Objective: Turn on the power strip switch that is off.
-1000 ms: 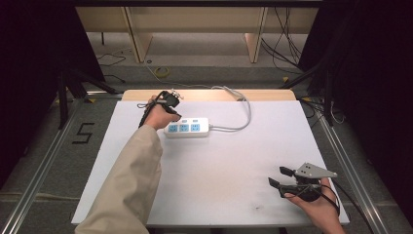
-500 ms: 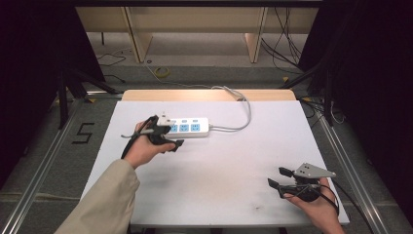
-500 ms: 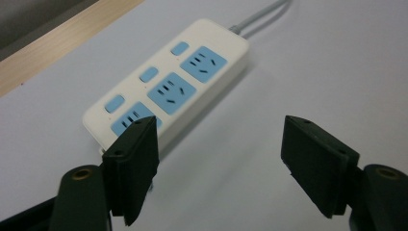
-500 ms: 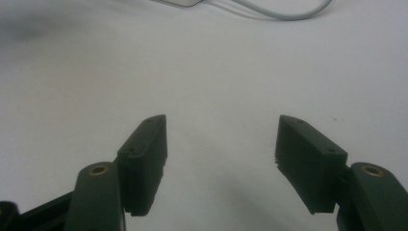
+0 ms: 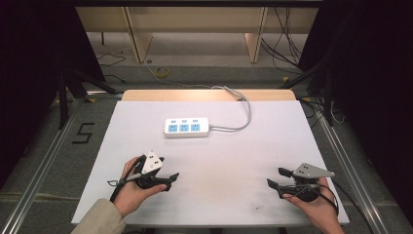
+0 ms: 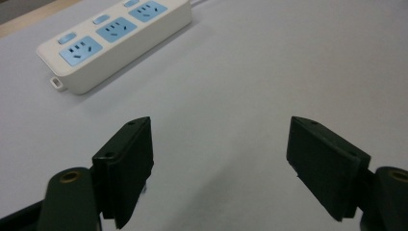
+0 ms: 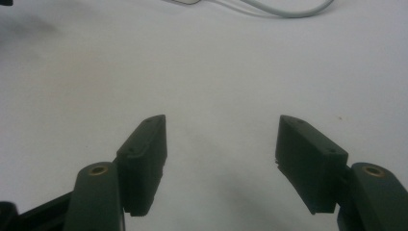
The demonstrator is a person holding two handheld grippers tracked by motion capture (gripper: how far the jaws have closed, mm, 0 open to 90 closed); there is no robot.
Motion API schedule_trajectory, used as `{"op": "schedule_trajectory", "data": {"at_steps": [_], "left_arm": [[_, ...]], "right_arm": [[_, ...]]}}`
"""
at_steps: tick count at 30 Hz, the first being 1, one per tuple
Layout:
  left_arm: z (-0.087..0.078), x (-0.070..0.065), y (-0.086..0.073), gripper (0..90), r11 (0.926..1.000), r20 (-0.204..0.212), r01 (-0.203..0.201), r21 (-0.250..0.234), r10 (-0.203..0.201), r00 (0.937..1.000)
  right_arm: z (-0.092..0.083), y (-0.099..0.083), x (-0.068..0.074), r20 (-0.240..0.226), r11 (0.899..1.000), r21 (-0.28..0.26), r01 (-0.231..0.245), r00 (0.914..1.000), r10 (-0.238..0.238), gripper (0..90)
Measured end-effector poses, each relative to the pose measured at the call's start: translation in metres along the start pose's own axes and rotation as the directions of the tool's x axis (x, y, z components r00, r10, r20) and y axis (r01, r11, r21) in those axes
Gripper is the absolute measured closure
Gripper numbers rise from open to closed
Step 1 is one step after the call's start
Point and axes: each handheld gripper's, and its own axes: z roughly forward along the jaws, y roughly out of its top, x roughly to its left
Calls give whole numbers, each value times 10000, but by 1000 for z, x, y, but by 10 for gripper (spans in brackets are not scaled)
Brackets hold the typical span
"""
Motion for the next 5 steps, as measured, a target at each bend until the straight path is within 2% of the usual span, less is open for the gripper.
{"op": "schedule_trajectory", "data": {"at_steps": [3, 5], "left_arm": [[2, 1, -6, 246, 9990, -226, -135, 416, 145, 9996], [5, 0, -10, 244, 9974, -132, -104, 716, 114, 9998]], "right_arm": [[0, 0, -1, 23, 10000, 0, 1, 10000, -1, 360], [-1, 0, -1, 31, 10000, -48, 3, 10000, -3, 359]]}}
